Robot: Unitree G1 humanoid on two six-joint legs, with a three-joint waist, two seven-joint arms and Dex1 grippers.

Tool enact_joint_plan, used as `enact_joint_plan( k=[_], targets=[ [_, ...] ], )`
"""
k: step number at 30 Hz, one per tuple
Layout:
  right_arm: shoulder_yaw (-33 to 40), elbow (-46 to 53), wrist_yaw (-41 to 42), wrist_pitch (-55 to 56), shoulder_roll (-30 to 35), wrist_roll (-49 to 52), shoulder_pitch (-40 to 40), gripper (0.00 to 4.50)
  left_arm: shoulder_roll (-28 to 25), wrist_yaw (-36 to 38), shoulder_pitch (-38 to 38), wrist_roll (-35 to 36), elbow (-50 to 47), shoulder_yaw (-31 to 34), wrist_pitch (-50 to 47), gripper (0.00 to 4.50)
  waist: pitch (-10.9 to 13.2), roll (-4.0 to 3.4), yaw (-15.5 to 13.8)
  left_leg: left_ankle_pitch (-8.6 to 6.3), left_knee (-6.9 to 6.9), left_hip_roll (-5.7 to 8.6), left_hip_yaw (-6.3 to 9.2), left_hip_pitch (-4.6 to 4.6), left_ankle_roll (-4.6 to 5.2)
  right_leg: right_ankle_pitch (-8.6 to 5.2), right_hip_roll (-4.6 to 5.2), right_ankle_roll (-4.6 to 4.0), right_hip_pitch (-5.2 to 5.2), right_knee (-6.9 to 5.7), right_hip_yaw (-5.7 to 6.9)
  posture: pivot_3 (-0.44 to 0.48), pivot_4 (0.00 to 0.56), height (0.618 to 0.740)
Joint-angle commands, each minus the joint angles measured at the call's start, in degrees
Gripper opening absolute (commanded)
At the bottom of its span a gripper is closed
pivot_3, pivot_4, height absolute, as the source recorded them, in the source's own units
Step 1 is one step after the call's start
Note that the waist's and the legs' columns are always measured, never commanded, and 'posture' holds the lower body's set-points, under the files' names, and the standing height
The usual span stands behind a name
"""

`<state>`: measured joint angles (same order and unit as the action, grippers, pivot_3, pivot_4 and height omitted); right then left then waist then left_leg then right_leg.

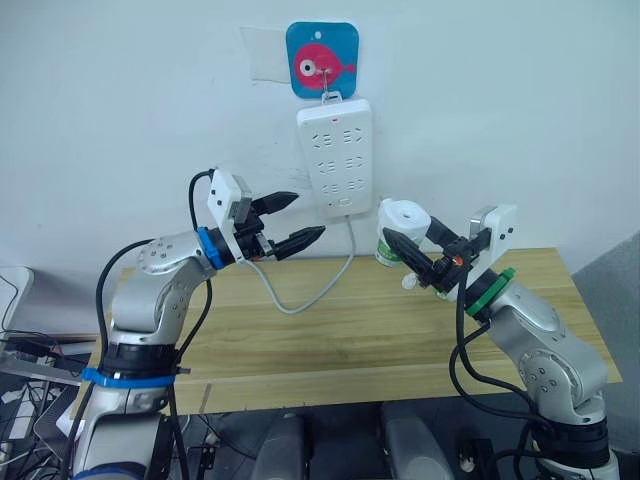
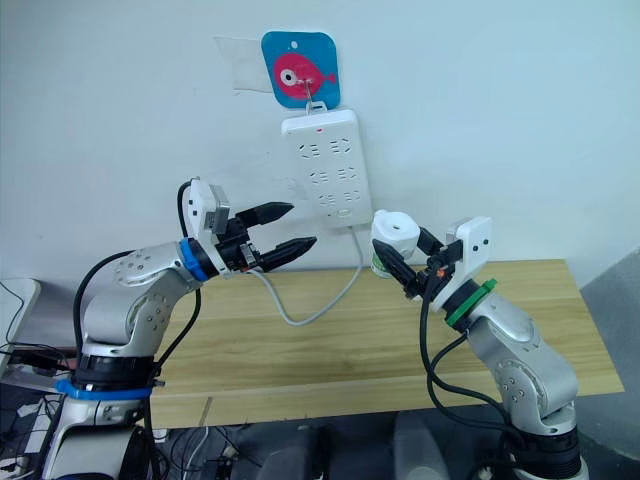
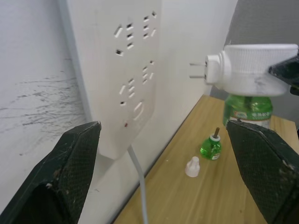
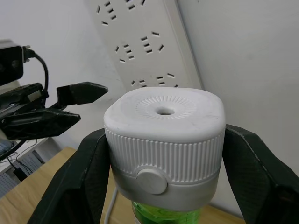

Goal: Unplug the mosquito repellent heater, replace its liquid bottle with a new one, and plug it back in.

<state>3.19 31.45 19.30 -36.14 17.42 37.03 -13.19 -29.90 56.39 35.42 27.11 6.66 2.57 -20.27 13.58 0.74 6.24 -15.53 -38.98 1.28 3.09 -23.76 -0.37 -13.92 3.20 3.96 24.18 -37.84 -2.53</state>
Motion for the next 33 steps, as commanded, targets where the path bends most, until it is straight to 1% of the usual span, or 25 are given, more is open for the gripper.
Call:
enact_joint_plan(
  k=[1, 5, 10, 14, 19, 20, 21, 24, 29, 30, 33],
  targets=[
    [0.64, 0.48, 0.65, 1.48, -0.03, 0.35, -1.66, 3.09, 0.3, 3.87, 4.76, -2.46, 7.55, -0.86, 5.58, 4.5, 0.0, 0.0, 0.14, 0.0, 0.0, 0.0, 0.0, 0.0, 0.0, 0.0, 0.0, 0.0, 0.0, -0.02, -0.01, -0.198, 0.212, 0.74],
    [0.97, -1.51, 1.16, 1.72, 0.28, 0.11, -3.27, 3.09, 1.63, 7.24, 9.26, -4.75, 16.08, -1.95, 10.35, 4.5, 0.0, 0.0, 0.37, 0.0, 0.0, 0.0, -0.01, 0.0, 0.0, 0.0, 0.0, 0.0, 0.02, -0.01, -0.02, -0.209, 0.214, 0.74],
    [1.1, -1.27, 1.54, 1.75, 0.41, 0.75, -3.35, 3.09, 4.01, 10.16, 13.03, -6.53, 22.75, -2.81, 14.34, 4.5, 0.0, 0.0, 0.4, 0.0, 0.01, 0.0, -0.01, -0.03, 0.0, 0.0, 0.0, 0.0, 0.03, 0.0, -0.02, -0.22, 0.211, 0.74],
    [0.58, -0.68, 1.9, 1.56, 0.38, 1.04, -3.54, 3.09, 5.59, 12.09, 14.9, -6.89, 25.08, -2.78, 15.59, 4.5, 0.0, 0.0, 0.5, 0.0, 0.0, 0.0, -0.01, -0.03, 0.0, 0.0, 0.01, 0.0, 0.02, -0.02, -0.02, -0.222, 0.209, 0.74],
    [0.28, -0.28, 2.31, 1.37, 0.44, 1.06, -3.72, 3.09, 5.97, 13.14, 15.25, -5.02, 24.15, -1.56, 12.72, 4.5, 0.0, 0.0, 0.99, 0.0, 0.0, -0.01, 0.0, -0.03, 0.0, 0.0, 0.0, 0.0, 0.03, -0.03, -0.02, -0.218, 0.207, 0.74],
    [0.2, -0.24, 2.46, 1.4, 0.46, 1.03, -3.76, 3.09, 5.92, 13.23, 15.19, -4.7, 23.75, -1.31, 12.06, 4.11, 0.0, 0.0, 1.06, 0.0, 0.0, 0.0, 0.01, -0.03, 0.0, 0.0, 0.0, 0.0, 0.03, -0.04, -0.02, -0.218, 0.207, 0.74],
    [0.1, -0.25, 2.63, 1.48, 0.43, 1.02, -3.79, 3.09, 5.84, 13.37, 15.07, -4.6, 23.46, -1.14, 11.71, 3.93, 0.0, 0.0, 1.17, 0.0, 0.0, 0.0, 0.01, -0.03, 0.0, 0.0, 0.0, 0.0, 0.03, -0.04, -0.02, -0.215, 0.204, 0.74],
    [-0.28, -0.04, 3.17, 1.8, 0.39, 0.89, -3.96, 3.09, 5.77, 13.25, 14.83, -4.31, 23.07, -0.62, 10.77, 2.93, 0.0, 0.0, 1.44, 0.0, 0.0, 0.0, 0.03, -0.03, 0.0, 0.0, 0.01, 0.0, 0.03, -0.05, -0.01, -0.215, 0.203, 0.74],
    [-1.29, 0.54, 4.21, 1.99, 0.74, 0.5, -4.43, 3.09, 6.2, 12.27, 15.29, -3.87, 23.47, 0.06, 9.91, 1.46, 0.0, 0.0, 1.79, 0.0, 0.0, -0.01, 0.03, -0.02, 0.0, 0.0, 0.0, 0.0, 0.03, -0.05, -0.01, -0.214, 0.198, 0.74],
    [-1.54, 0.71, 4.33, 1.92, 0.83, 0.41, -4.41, 3.09, 6.27, 12.27, 15.27, -3.99, 23.42, 0.05, 9.92, 1.31, 0.0, 0.0, 1.79, 0.0, 0.0, -0.01, 0.04, -0.03, 0.0, 0.0, 0.0, 0.0, 0.04, -0.06, 0.0, -0.214, 0.198, 0.74],
    [-2.15, 0.98, 4.37, 1.43, 1.22, 0.23, -4.19, 3.09, 6.55, 11.89, 15.26, -4.39, 23.36, 0.08, 10.3, 1.31, -0.01, 0.0, 1.79, 0.0, 0.0, 0.0, 0.03, -0.03, 0.0, 0.0, 0.0, 0.0, 0.04, -0.08, -0.01, -0.214, 0.196, 0.74]
  ],
)
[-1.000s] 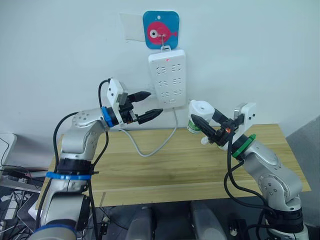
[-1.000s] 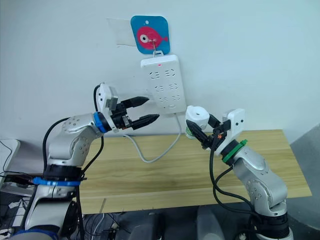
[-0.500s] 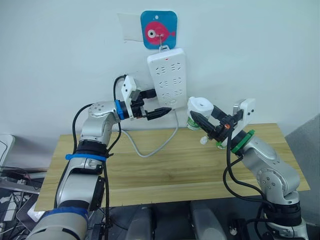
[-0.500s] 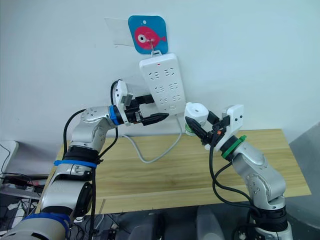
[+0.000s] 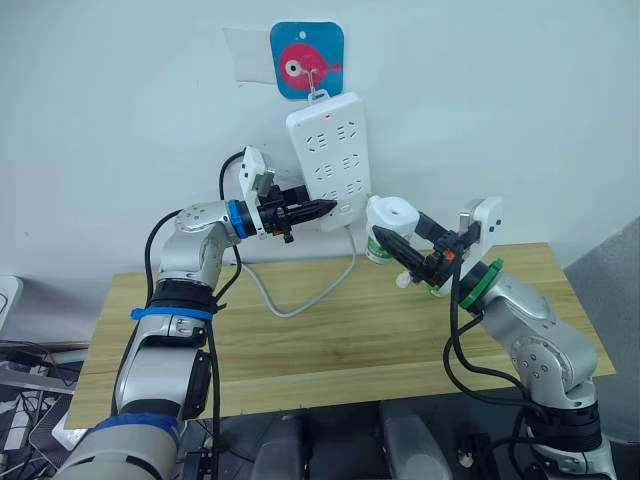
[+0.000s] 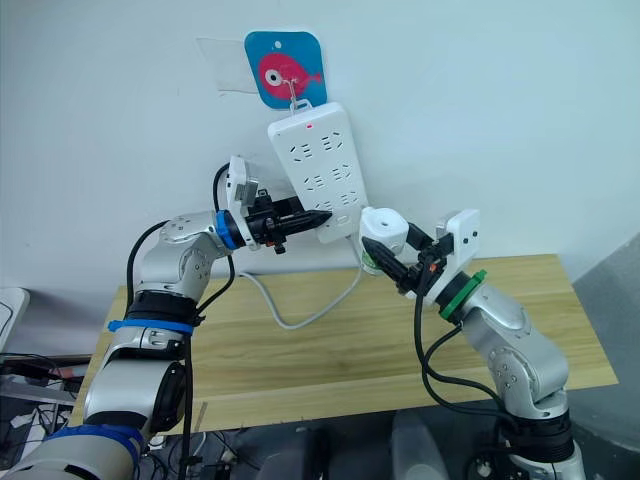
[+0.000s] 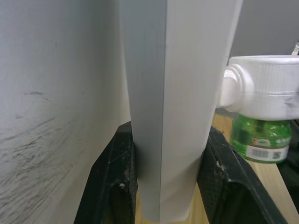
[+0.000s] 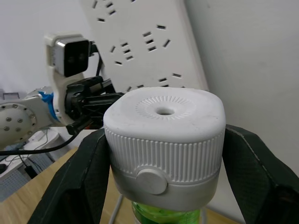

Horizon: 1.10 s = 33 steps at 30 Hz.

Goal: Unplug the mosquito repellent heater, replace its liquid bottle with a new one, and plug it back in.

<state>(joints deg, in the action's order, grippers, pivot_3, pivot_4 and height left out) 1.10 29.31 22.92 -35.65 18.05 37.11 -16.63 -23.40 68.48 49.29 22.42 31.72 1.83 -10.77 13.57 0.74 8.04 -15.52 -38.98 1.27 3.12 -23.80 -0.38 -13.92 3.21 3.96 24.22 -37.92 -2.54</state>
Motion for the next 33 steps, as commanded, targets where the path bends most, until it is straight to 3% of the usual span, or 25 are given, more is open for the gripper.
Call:
enact_joint_plan(
  k=[1, 6, 10, 18, 33],
  targets=[
    [-0.2, 3.14, 0.62, 1.1, 0.61, -0.12, -0.59, 3.09, 0.12, -0.37, 1.39, 0.21, -1.71, 0.85, 0.94, 1.31, 0.0, 0.0, -0.01, 0.0, 0.0, 0.0, 0.0, 0.0, 0.0, 0.0, 0.0, 0.0, 0.0, 0.0, 0.0, -0.214, 0.196, 0.74],
    [0.38, 2.33, 0.18, 2.57, 0.41, -1.15, -0.9, 3.09, 0.14, -0.39, 1.35, 0.27, -2.44, 0.81, 0.62, 1.31, 0.0, 0.0, -0.01, 0.0, 0.0, 0.0, 0.0, 0.0, 0.0, 0.0, 0.0, 0.0, 0.0, -0.01, 0.0, -0.207, 0.19, 0.74],
    [-7.22, 3.44, -7.49, -0.81, -5.49, -5.82, -6.96, 3.09, -0.14, -0.13, 1.3, 0.36, -2.95, 0.81, 0.23, 1.31, 0.0, 0.0, 0.35, 0.07, 0.0, 0.0, -0.03, -0.01, -0.13, 0.0, 0.0, 0.0, 0.11, -0.07, -0.06, -0.207, 0.19, 0.74],
    [-8.54, 2.7, -8.34, -1.06, -7.35, -7.92, -8.2, 3.09, -0.18, -0.14, 0.55, 0.26, -4.39, 0.6, -0.4, 1.31, -0.03, 0.01, 0.16, 0.17, -0.01, 0.12, -0.04, -0.1, -0.3, 0.01, 0.12, 0.0, 0.12, -0.1, -0.04, -0.194, 0.184, 0.74],
    [-3.46, 9.08, -7.19, -4.93, -2.1, -4.02, -2.24, 3.09, -0.48, -0.29, 0.24, -0.14, -4.22, 1.06, -0.22, 1.31, -0.04, 0.02, 0.13, 0.15, 0.0, 0.06, 0.0, -0.1, -0.26, 0.0, 0.07, 0.0, 0.14, -0.13, 0.0, -0.193, 0.186, 0.74]
  ],
)
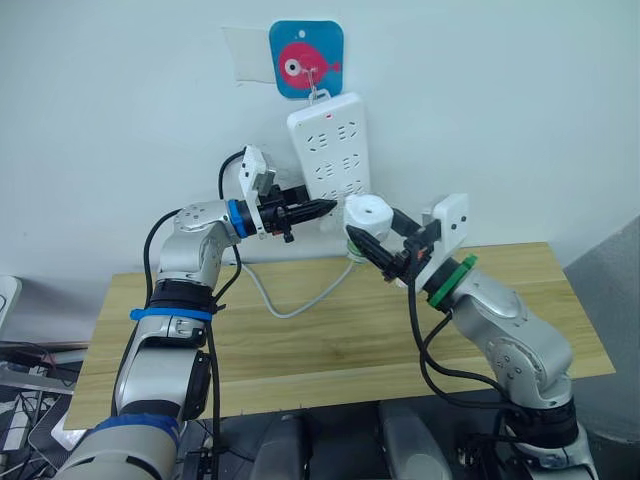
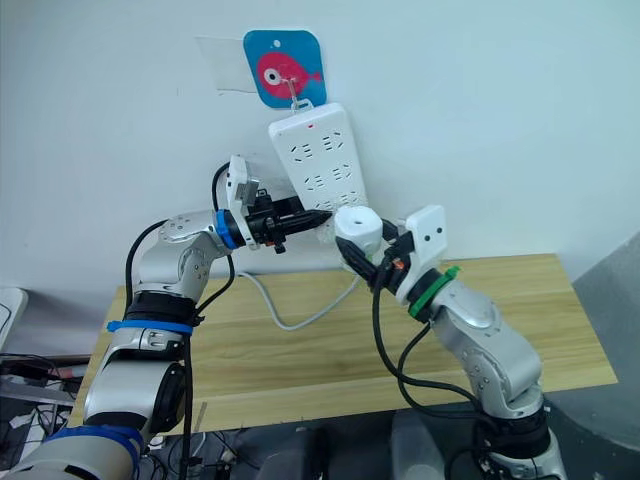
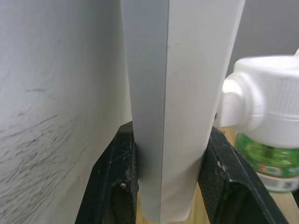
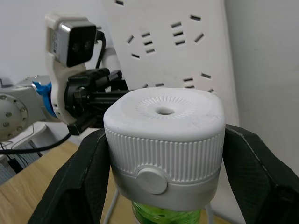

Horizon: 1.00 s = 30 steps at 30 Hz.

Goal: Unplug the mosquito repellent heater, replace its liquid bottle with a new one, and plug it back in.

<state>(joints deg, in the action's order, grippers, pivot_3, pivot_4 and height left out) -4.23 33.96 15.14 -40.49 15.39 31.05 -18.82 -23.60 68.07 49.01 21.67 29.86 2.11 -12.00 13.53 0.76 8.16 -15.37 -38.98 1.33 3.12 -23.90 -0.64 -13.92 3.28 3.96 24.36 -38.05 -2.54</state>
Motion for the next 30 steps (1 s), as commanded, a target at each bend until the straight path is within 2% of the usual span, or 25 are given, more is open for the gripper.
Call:
enact_joint_plan(
  k=[1, 14, 30],
  targets=[
    [2.05, 4.47, 0.54, -0.28, 0.79, 2.01, -0.15, 3.09, -0.25, 0.1, 0.53, 0.57, -2.32, 0.77, 1.08, 1.31, 0.0, 0.0, -0.01, -0.01, 0.0, 0.0, 0.0, 0.0, 0.02, 0.0, 0.0, 0.0, 0.0, 0.01, 0.0, -0.193, 0.186, 0.74],
    [0.9, 1.97, -0.95, -1.06, -0.59, 0.04, -4.43, 3.09, -0.47, 0.45, 0.47, 0.17, -2.28, 0.51, 1.19, 1.31, 0.0, 0.0, -0.01, -0.01, 0.0, 0.0, 0.0, 0.0, 0.02, 0.0, 0.0, 0.0, 0.0, 0.0, 0.0, -0.192, 0.194, 0.74],
    [-1.35, -2.42, 1.56, 4.63, -1.49, -5.02, -3.47, 3.09, -0.67, 0.46, -0.08, 0.29, -2.99, 0.52, 0.84, 1.31, 0.0, 0.0, 0.03, -0.01, 0.0, 0.0, 0.0, 0.01, 0.02, 0.0, -0.01, 0.0, 0.0, -0.01, 0.0, -0.182, 0.198, 0.74]
  ],
)
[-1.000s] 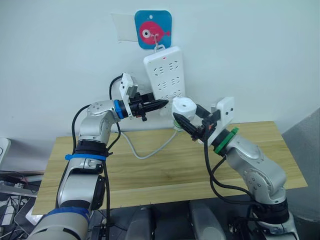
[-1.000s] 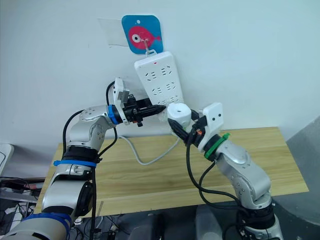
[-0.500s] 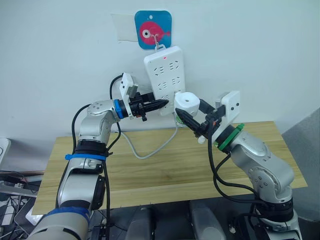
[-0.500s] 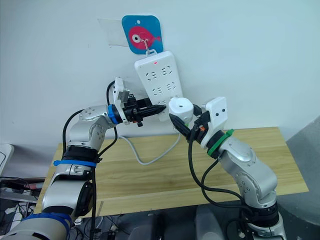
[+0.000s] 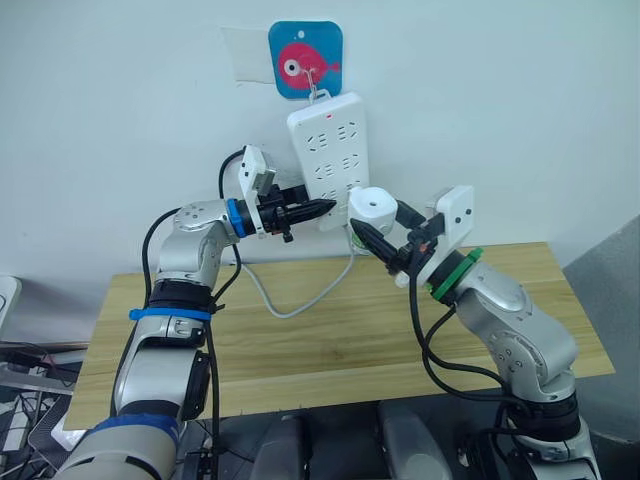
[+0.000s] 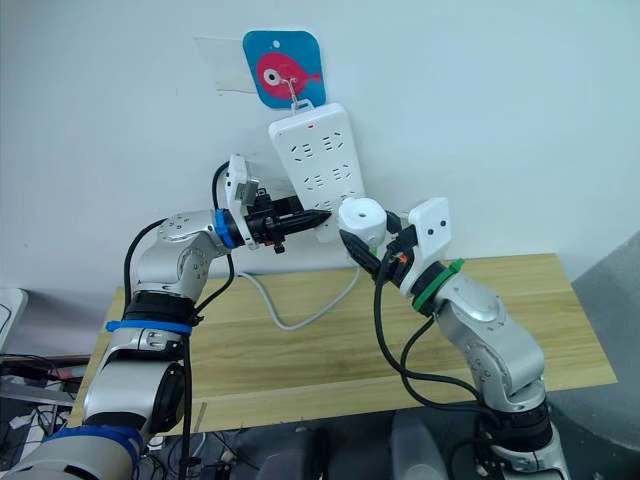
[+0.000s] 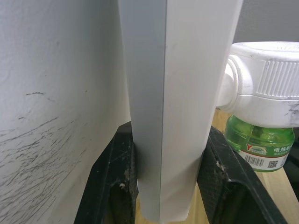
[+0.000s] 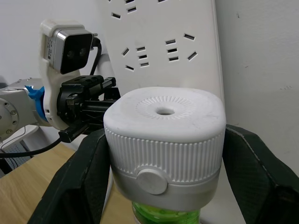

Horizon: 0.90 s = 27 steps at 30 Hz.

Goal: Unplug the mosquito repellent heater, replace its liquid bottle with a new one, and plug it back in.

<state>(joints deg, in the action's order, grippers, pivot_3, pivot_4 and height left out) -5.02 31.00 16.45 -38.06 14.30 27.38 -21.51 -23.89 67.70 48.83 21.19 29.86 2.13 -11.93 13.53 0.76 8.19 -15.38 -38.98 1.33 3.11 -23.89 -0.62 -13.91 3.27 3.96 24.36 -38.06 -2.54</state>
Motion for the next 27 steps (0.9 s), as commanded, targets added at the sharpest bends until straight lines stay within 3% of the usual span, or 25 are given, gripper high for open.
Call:
enact_joint_plan(
  k=[1, 17, 27],
  targets=[
    [-0.87, 0.46, 0.39, 2.69, -0.21, -2.03, -0.87, 3.09, -0.41, 0.88, 0.06, 0.8, -3.04, 0.46, 0.71, 1.31, 0.0, 0.0, 0.01, 0.0, 0.0, 0.0, 0.0, 0.0, 0.0, 0.0, 0.0, 0.0, 0.0, 0.0, 0.0, -0.182, 0.198, 0.74],
    [-2.07, -0.93, 1.15, 7.49, -0.36, -7.95, -1.24, 3.09, -0.49, 1.53, -0.18, 1.03, -3.38, 0.11, 0.03, 1.31, 0.0, 0.0, 0.02, 0.01, 0.0, 0.0, 0.0, 0.0, -0.01, 0.0, -0.01, 0.0, 0.0, 0.0, 0.0, -0.19, 0.201, 0.74],
    [-4.33, -7.3, -0.06, 7.49, -4.18, -11.25, -2.86, 3.09, -0.34, 2.67, -0.68, 1.86, -4.88, -0.4, -1.79, 1.31, 0.0, 0.0, 0.37, 0.01, 0.0, -0.01, -0.01, 0.03, -0.02, 0.0, -0.01, 0.0, 0.0, 0.0, -0.02, -0.192, 0.209, 0.74]
  ],
)
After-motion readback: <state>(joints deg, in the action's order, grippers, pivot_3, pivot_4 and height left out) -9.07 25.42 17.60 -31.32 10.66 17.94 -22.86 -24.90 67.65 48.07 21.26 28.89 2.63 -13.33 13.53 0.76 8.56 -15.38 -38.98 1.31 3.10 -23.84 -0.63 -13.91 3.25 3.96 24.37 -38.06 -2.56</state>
